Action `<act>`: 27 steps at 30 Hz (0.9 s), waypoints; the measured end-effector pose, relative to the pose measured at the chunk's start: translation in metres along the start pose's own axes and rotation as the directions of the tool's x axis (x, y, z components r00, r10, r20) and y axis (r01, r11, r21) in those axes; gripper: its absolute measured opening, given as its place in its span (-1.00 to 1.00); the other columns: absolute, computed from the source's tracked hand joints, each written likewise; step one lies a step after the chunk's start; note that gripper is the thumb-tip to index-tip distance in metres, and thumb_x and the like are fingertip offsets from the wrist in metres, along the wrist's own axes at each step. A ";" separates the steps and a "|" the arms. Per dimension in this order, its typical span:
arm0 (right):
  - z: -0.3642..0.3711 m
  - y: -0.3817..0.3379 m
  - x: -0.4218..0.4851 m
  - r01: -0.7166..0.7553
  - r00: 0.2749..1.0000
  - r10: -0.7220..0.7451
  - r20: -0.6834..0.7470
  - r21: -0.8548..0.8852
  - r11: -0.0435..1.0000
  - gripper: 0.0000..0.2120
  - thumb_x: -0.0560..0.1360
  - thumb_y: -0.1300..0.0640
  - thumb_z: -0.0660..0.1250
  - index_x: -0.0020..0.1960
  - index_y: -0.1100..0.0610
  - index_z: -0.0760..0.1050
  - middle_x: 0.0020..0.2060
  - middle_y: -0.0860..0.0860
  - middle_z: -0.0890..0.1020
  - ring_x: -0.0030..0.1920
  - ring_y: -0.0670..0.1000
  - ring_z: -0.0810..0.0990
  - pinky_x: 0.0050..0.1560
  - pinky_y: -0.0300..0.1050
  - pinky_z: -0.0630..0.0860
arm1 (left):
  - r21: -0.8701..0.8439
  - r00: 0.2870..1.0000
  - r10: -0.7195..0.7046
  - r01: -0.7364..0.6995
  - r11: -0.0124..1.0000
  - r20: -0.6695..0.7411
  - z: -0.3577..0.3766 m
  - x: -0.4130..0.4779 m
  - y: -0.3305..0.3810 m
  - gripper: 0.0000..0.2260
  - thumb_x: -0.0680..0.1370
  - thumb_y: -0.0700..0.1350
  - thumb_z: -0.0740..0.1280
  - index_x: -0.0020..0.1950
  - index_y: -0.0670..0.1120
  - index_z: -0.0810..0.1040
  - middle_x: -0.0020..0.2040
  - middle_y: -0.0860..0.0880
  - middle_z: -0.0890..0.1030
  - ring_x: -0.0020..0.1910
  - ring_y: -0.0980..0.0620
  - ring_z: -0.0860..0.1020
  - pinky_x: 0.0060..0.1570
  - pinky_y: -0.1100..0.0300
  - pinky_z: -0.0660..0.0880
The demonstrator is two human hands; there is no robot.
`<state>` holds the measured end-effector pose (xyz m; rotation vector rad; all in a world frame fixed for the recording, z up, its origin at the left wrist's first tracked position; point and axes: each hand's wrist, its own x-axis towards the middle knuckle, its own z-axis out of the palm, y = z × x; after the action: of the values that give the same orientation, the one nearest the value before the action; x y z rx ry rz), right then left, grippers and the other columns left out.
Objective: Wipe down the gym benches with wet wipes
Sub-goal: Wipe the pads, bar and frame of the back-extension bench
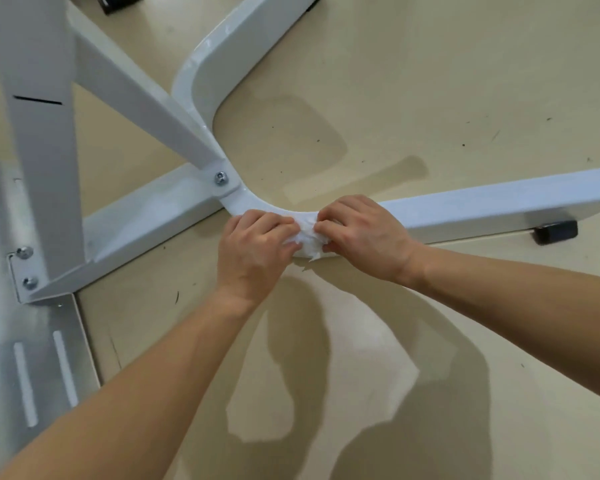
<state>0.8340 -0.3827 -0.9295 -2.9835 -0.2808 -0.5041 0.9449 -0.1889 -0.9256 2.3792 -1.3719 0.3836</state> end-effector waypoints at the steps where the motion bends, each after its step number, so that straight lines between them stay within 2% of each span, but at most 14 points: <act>1: 0.001 -0.005 0.006 0.005 1.000 -0.005 -0.005 0.003 1.000 -0.74 0.35 0.15 0.59 -0.02 0.19 0.63 -0.07 0.11 0.65 -0.09 0.19 0.62 0.00 0.02 0.51 | -0.016 1.000 -0.011 0.011 1.000 0.000 -0.001 -0.003 -0.008 -0.86 0.47 0.00 0.41 -0.08 0.00 0.71 -0.06 0.09 0.70 -0.06 -0.09 0.61 -0.05 0.02 0.47; 4: 0.003 -0.015 0.016 0.022 0.999 -0.022 -0.047 -0.013 1.000 -0.72 0.46 0.14 0.51 0.15 0.17 0.62 -0.02 0.08 0.68 -0.08 0.18 0.63 0.01 0.03 0.54 | -0.083 0.999 -0.033 0.033 0.996 -0.009 -0.002 -0.007 -0.027 -0.87 0.53 -0.04 0.41 -0.04 -0.05 0.73 -0.03 0.05 0.71 -0.06 -0.10 0.61 -0.10 -0.01 0.56; 6: 0.006 -0.018 0.016 0.038 0.997 -0.040 -0.067 -0.043 0.998 -0.70 0.55 0.19 0.40 0.27 0.19 0.57 0.07 0.09 0.68 -0.02 0.19 0.63 0.06 0.06 0.54 | -0.077 0.998 -0.059 0.056 0.995 -0.035 -0.001 -0.010 -0.035 -0.84 0.56 -0.06 0.37 -0.01 -0.06 0.73 -0.01 0.05 0.71 -0.04 -0.08 0.61 -0.12 0.01 0.58; 8: 0.010 -0.019 0.016 0.019 0.999 -0.021 -0.032 -0.081 0.997 -0.67 0.55 0.25 0.35 0.31 0.21 0.55 0.17 0.16 0.65 0.07 0.21 0.64 0.14 0.08 0.51 | -0.042 0.996 -0.082 0.080 0.996 -0.046 -0.001 -0.012 -0.040 -0.82 0.59 -0.08 0.33 0.05 -0.06 0.72 0.06 0.04 0.70 -0.02 -0.08 0.61 -0.11 0.01 0.58; 10: 0.011 -0.020 0.021 -0.020 0.998 0.025 0.052 -0.093 0.995 -0.68 0.56 0.23 0.31 0.31 0.22 0.53 0.23 0.22 0.62 0.13 0.24 0.62 0.19 0.09 0.47 | 0.014 0.996 -0.088 0.088 0.996 -0.029 0.000 -0.010 -0.044 -0.79 0.61 -0.11 0.29 0.13 -0.10 0.69 0.14 0.01 0.68 0.03 -0.09 0.61 -0.05 0.00 0.58; 12: 0.009 -0.024 0.032 -0.058 0.986 0.068 0.153 -0.073 0.996 -0.63 0.62 0.09 0.17 0.35 0.23 0.49 0.22 0.21 0.61 0.12 0.25 0.61 0.22 0.10 0.46 | 0.083 0.996 -0.091 0.088 0.993 0.026 -0.001 -0.008 -0.046 -0.73 0.62 -0.10 0.24 0.20 -0.16 0.66 0.22 -0.05 0.65 0.13 -0.11 0.59 0.07 -0.02 0.56; 15: 0.004 -0.033 0.054 -0.150 0.905 0.149 0.399 -0.027 0.988 -0.30 0.58 -0.18 -0.13 0.51 0.25 0.29 0.24 0.16 0.57 0.16 0.22 0.55 0.30 0.06 0.38 | 0.101 0.988 -0.119 0.109 0.989 0.095 -0.006 -0.007 -0.048 -0.64 0.61 -0.09 0.15 0.28 -0.23 0.59 0.31 -0.14 0.60 0.30 -0.15 0.53 0.23 -0.06 0.50; 17: 0.006 -0.036 0.065 -0.154 0.865 0.150 0.479 -0.030 0.988 -0.17 0.51 -0.26 -0.24 0.57 0.26 0.16 0.27 0.16 0.52 0.21 0.19 0.51 0.34 0.03 0.34 | 0.044 0.991 -0.083 0.078 0.996 0.107 -0.008 -0.011 -0.052 -0.62 0.62 -0.14 0.14 0.35 -0.26 0.54 0.36 -0.18 0.56 0.37 -0.17 0.50 0.32 -0.07 0.46; 19: 0.007 -0.035 0.072 -0.172 0.848 0.146 0.509 0.003 0.985 -0.16 0.51 -0.29 -0.20 0.58 0.25 0.09 0.27 0.15 0.50 0.21 0.18 0.50 0.33 0.01 0.34 | -0.002 0.989 -0.041 0.041 0.999 0.143 -0.010 -0.015 -0.054 -0.59 0.62 -0.13 0.12 0.41 -0.23 0.50 0.41 -0.17 0.52 0.41 -0.14 0.46 0.38 -0.06 0.41; 21: 0.006 -0.030 0.069 -0.197 0.849 0.148 0.507 0.043 0.980 -0.28 0.59 -0.24 -0.02 0.57 0.23 0.12 0.24 0.14 0.51 0.20 0.17 0.51 0.32 0.00 0.34 | 0.002 0.983 -0.021 0.021 1.000 0.183 -0.008 -0.016 -0.053 -0.56 0.62 -0.08 0.11 0.45 -0.19 0.48 0.46 -0.14 0.47 0.46 -0.10 0.42 0.41 -0.07 0.37; 22: 0.004 -0.027 0.063 -0.204 0.856 0.151 0.494 0.055 0.977 -0.33 0.61 -0.20 0.03 0.55 0.22 0.16 0.21 0.13 0.52 0.18 0.16 0.51 0.31 0.00 0.34 | 0.012 0.980 -0.015 0.013 1.000 0.199 -0.006 -0.016 -0.050 -0.56 0.63 -0.06 0.10 0.46 -0.18 0.47 0.48 -0.14 0.44 0.48 -0.09 0.40 0.42 -0.07 0.35; 24: -0.004 -0.020 0.044 -0.216 0.876 0.170 0.451 0.053 0.975 -0.36 0.58 -0.20 0.00 0.47 0.22 0.29 0.13 0.13 0.56 0.11 0.18 0.54 0.23 0.03 0.40 | 0.019 0.977 0.022 -0.027 0.999 0.211 0.001 -0.014 -0.038 -0.54 0.63 -0.03 0.10 0.47 -0.17 0.45 0.50 -0.13 0.41 0.50 -0.08 0.37 0.45 -0.07 0.33; 27: -0.017 -0.009 0.011 -0.273 0.911 0.240 0.336 0.056 0.960 -0.44 0.60 -0.14 0.02 0.34 0.23 0.46 0.12 0.14 0.62 0.07 0.22 0.59 0.14 0.08 0.50 | -0.024 0.979 0.139 -0.137 0.990 0.147 0.014 -0.011 -0.012 -0.60 0.63 -0.03 0.18 0.39 -0.16 0.54 0.43 -0.12 0.50 0.43 -0.09 0.46 0.40 -0.06 0.38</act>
<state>0.8374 -0.3747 -0.9087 -2.9276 0.0641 0.0348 0.9509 -0.1815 -0.9449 2.3493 -1.6065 0.2355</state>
